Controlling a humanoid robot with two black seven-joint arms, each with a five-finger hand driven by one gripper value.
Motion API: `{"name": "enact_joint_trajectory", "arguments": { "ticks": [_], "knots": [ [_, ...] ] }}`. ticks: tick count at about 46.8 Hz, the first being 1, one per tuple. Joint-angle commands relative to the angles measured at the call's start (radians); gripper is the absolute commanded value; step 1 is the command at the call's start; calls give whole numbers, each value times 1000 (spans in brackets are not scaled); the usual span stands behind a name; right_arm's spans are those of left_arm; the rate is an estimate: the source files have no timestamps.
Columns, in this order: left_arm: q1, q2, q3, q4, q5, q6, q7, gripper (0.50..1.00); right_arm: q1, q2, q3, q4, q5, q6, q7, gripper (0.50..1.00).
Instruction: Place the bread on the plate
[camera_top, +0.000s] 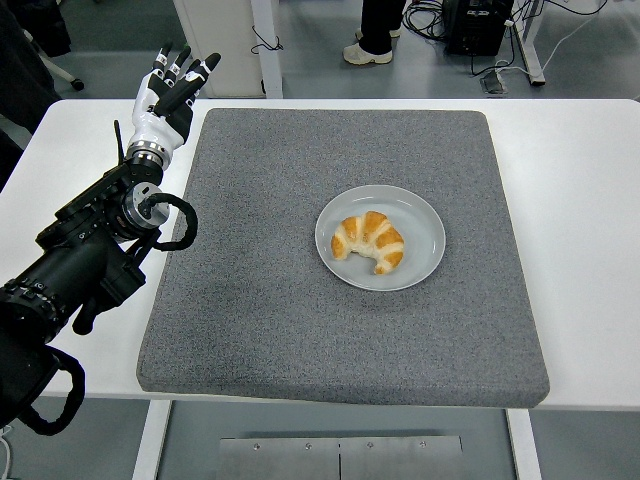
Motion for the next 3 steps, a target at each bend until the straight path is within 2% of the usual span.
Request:
{"name": "enact_joint_trajectory", "arguments": {
  "ticks": [1,3],
  "knots": [
    [1,0,-9,0,0,-9,3,965,0,0,3,1,1,2,-1,1000],
    [2,0,-9,0,0,-24,3,968,0,0,3,1,0,2,0,1000]
  ]
}}
